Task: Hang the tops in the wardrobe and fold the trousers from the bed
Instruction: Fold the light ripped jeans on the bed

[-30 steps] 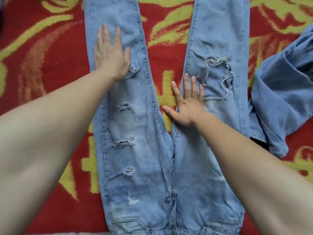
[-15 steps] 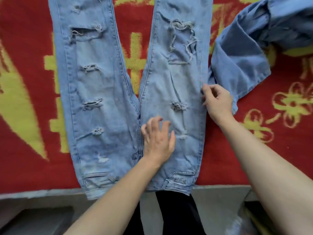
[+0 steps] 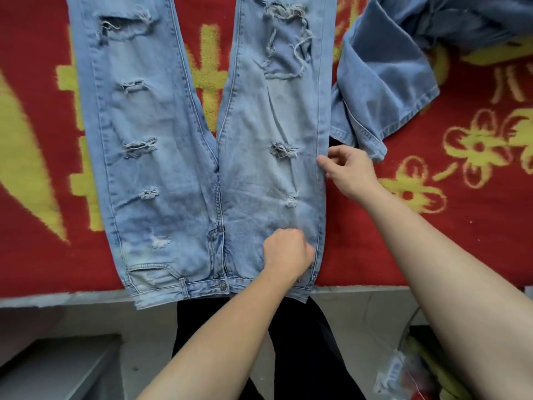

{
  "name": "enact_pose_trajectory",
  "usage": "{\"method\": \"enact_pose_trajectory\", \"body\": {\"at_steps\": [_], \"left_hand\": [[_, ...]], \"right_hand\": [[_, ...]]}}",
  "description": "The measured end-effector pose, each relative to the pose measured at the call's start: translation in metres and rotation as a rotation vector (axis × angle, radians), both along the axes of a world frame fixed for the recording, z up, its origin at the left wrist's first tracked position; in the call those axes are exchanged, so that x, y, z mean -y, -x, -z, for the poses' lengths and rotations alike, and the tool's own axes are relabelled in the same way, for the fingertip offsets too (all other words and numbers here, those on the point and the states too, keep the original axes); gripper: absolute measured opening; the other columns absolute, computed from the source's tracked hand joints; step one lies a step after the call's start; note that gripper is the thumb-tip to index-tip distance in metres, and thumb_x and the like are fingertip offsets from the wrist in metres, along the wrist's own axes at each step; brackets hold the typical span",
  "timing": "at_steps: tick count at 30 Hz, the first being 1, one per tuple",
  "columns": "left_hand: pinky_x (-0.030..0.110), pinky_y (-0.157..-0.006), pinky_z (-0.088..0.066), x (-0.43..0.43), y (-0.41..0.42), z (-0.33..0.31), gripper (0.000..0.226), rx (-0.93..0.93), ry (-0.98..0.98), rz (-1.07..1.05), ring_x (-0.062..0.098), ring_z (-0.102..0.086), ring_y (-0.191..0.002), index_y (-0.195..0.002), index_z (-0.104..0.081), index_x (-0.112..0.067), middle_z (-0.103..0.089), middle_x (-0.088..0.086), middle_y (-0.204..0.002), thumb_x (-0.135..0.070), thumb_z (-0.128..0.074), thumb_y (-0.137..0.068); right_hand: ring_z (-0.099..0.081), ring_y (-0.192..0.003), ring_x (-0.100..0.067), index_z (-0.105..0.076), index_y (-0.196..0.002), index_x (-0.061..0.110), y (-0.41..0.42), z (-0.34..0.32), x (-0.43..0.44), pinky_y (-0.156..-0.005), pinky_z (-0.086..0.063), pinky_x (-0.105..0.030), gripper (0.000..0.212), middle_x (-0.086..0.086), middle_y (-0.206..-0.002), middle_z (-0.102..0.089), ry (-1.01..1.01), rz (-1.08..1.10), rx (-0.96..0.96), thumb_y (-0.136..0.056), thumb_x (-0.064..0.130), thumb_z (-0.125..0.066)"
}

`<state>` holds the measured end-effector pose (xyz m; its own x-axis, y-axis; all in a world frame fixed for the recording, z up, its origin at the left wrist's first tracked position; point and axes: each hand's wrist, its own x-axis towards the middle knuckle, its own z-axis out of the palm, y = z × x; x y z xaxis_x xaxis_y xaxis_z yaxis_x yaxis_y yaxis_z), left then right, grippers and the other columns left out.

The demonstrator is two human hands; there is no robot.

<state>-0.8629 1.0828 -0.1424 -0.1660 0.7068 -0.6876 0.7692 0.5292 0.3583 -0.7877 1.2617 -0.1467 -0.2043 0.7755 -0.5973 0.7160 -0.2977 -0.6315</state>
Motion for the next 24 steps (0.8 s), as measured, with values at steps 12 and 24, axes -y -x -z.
{"method": "enact_pose_trajectory", "body": {"at_steps": [12, 24], "left_hand": [[0.033, -0.061, -0.042, 0.019, 0.004, -0.001, 0.053, 0.188, 0.014, -0.250, 0.026, -0.065, -0.084, -0.077, -0.055, -0.020, -0.068, 0.003, -0.084, -0.073, -0.055, -0.075], [0.017, -0.049, -0.044, 0.114, 0.224, -0.050, 0.011, 0.953, 0.112, -0.891, 0.008, -0.059, -0.056, -0.091, -0.068, -0.005, -0.070, -0.001, -0.073, 0.003, -0.069, -0.084]], "right_hand": [[-0.062, -0.050, -0.016, -0.067, -0.100, 0.019, 0.057, -0.037, 0.030, -0.056, -0.056, -0.035, 0.017, -0.004, -0.062, -0.066, 0.092, 0.174, -0.194, -0.085, 0.014, -0.072], [-0.059, -0.061, -0.006, -0.055, -0.133, 0.016, 0.259, -0.044, 0.077, -0.082, -0.055, -0.038, 0.057, 0.013, -0.052, -0.058, -0.172, -0.062, -0.203, -0.077, 0.018, -0.058]]}}
